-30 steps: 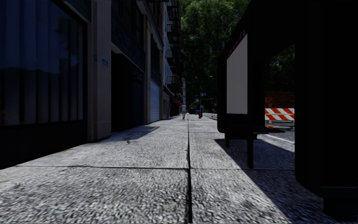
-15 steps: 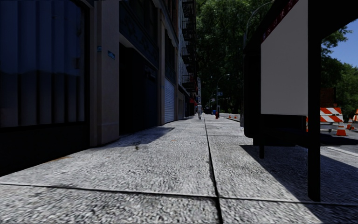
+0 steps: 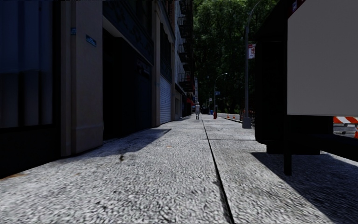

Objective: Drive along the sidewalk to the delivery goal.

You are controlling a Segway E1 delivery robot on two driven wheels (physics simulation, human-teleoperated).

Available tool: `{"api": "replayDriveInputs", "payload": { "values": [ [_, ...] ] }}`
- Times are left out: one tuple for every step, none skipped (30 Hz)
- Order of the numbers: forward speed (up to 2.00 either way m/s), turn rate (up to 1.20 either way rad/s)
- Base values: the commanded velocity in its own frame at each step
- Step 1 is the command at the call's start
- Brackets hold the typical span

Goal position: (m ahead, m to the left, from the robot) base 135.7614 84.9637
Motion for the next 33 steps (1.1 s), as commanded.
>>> {"api": "replayDriveInputs", "payload": {
  "values": [
    [1.66, -0.08],
    [1.66, -0.08],
    [1.66, 0.0],
    [1.66, 0.0],
    [1.66, 0.0],
    [1.66, 0.0],
    [1.66, 0.0],
    [1.66, 0.0],
    [1.66, 0.0],
    [1.66, 0.0],
    [1.66, 0.0],
    [1.66, 0.0],
    [1.66, 0.0],
    [1.66, 0.0],
    [1.66, 0.0],
    [1.66, 0.0],
    [1.66, 0.0],
    [1.66, -0.13],
    [1.66, -0.52],
    [1.66, -0.61],
    [1.66, -0.63],
    [1.66, -0.63],
    [1.66, -0.63],
    [1.66, -0.1],
    [1.66, 0.0],
    [1.66, 0.0],
    [1.66, 0.0],
    [1.66, 0.0],
    [1.66, 0.0],
    [1.66, 0.0],
    [1.66, 0.0],
    [1.66, 0.0],
    [1.66, 0.0]
  ]
}}
